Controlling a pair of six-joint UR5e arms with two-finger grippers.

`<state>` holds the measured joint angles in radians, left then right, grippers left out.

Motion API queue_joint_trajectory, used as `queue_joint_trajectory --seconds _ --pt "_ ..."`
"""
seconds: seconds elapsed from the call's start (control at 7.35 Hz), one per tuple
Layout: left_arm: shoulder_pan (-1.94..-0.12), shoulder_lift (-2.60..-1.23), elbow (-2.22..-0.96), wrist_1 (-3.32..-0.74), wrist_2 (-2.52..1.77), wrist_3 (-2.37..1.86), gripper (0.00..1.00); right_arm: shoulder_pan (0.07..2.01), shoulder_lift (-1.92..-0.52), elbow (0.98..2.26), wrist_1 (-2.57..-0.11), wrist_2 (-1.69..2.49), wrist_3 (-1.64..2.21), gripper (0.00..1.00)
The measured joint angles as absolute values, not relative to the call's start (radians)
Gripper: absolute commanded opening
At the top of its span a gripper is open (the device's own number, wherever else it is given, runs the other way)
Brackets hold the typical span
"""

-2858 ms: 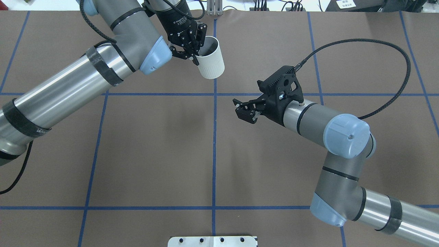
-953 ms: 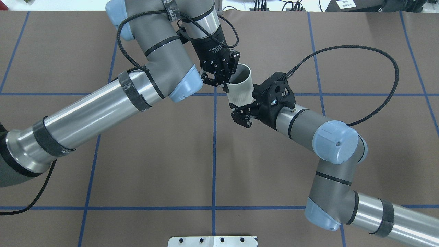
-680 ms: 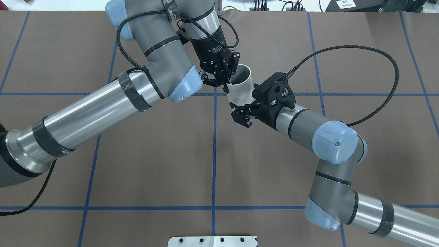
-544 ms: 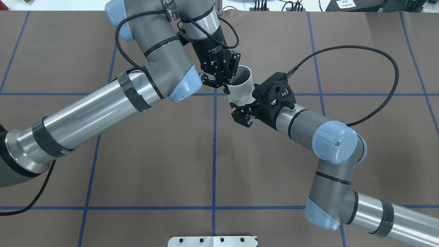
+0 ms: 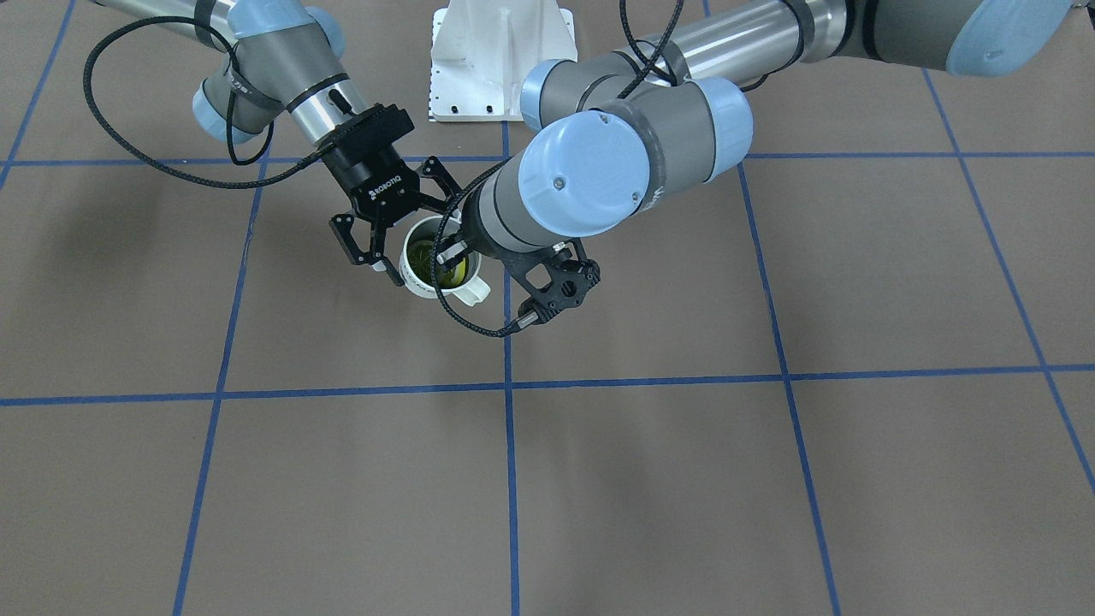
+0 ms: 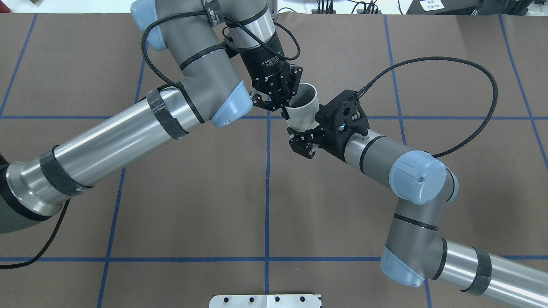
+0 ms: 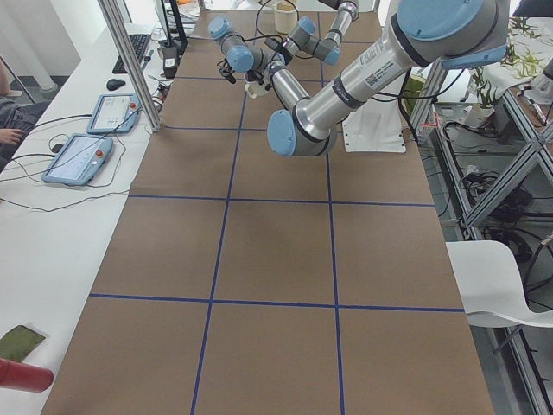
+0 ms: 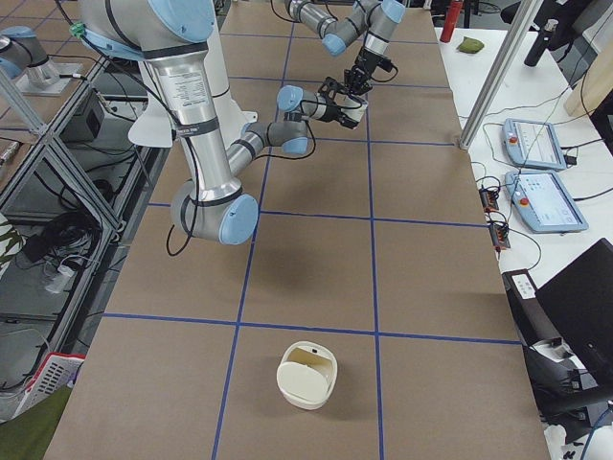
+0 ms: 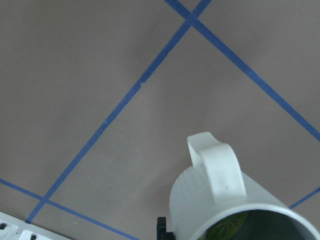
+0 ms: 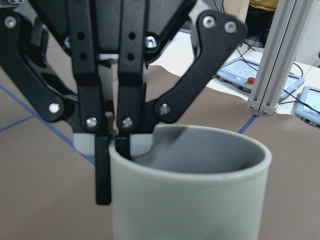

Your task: Left arm hands cup to right arm to dump lemon

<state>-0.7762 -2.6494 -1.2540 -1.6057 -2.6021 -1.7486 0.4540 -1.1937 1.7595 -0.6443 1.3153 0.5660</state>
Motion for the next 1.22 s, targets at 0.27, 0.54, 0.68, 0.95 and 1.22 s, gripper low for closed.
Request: queue_joint_trajectory --seconds 0.27,0.54,0.68,0.95,1.22 --pt "-0.776 -2.649 -1.256 -1.606 -2.605 -1.749 0.0 0.454 -1.195 1.759 -0.644 1.316 0.566 0.98" --pt "-0.773 -2.649 -1.258 -1.608 -2.614 -1.749 0.0 0.454 -1.195 1.759 -0.644 1.315 0.566 0.98" --pt "-0.771 -2.649 -1.258 -1.609 -2.616 -1.749 0.0 0.454 -1.194 1.759 -0.644 1.315 0.566 0.98" --pt "-0.77 -2.649 -1.258 -1.61 -2.617 -1.749 0.0 0.454 -1.194 1.76 -0.644 1.315 0.566 0.5" --pt "-0.771 -2.649 -1.258 -1.616 -2.617 -1.745 1.0 0.454 -1.188 1.761 -0.646 1.316 0.578 0.11"
